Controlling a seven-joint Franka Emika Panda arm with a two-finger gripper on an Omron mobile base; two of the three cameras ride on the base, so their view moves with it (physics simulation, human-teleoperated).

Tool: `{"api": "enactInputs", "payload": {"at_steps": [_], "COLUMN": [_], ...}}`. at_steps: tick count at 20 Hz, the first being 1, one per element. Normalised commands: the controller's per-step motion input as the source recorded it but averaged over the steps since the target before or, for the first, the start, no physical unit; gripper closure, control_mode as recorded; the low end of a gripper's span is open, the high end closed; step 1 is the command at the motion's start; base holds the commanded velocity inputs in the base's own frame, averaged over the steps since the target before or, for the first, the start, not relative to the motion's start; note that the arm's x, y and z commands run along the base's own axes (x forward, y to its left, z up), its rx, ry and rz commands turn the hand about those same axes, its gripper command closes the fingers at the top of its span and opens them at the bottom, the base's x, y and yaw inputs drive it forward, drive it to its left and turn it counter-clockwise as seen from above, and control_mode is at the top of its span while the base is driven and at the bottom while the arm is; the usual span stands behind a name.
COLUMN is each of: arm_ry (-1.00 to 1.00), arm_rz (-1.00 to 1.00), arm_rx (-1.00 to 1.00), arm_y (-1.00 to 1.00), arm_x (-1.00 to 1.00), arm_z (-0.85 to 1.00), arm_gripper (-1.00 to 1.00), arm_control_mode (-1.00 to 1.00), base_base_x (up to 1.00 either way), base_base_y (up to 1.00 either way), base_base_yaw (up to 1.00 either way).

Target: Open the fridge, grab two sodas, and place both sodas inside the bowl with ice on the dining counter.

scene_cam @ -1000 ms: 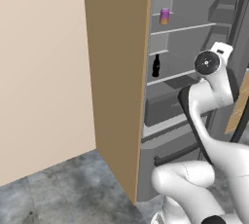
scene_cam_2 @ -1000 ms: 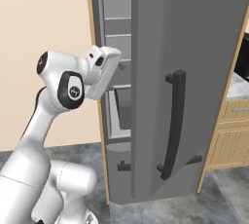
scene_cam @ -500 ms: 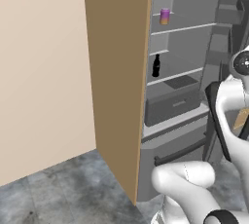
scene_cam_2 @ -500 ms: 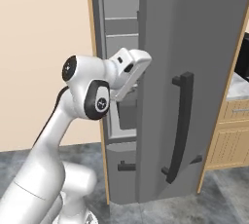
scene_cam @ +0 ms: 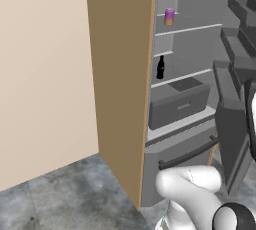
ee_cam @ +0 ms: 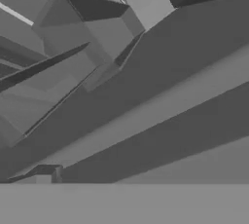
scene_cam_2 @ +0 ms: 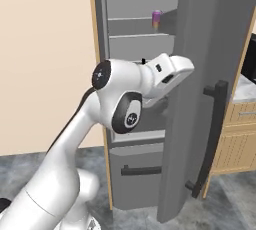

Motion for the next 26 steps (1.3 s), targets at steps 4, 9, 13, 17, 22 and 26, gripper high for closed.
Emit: {"api": "enactInputs", "payload": {"at_steps": [4,9,13,17,22,26], "arm_ry": [-0.02,-0.01,-0.03,-0.22,-0.21,-0.11], "arm_rz": [-0.04,-0.01,0.00,0.00,0.00,0.00], "arm_rx": [0.12,0.14,0.16,0.16,0.09,0.01], "arm_y": [-0.83,-0.69,-0.55,-0.37,0.17,0.62], "arm_x": [0.17,0.33,0.48,-0.50,-1.00,-0.98], "arm_z": [0.00,-0.04,-0.06,0.00,0.00,0.00], "arm_gripper": [-1.00,-1.00,-1.00,-1.00,-1.00,-1.00], "arm_control_mode": [-1.00,-1.00,-1.00,-1.00,-1.00,-1.00], "base_base_x": [0.00,0.00,0.00,0.00,0.00,0.00], "base_base_y": [0.00,0.00,0.00,0.00,0.00,0.00], "base_base_yaw": [0.00,0.00,0.00,0.00,0.00,0.00]}}
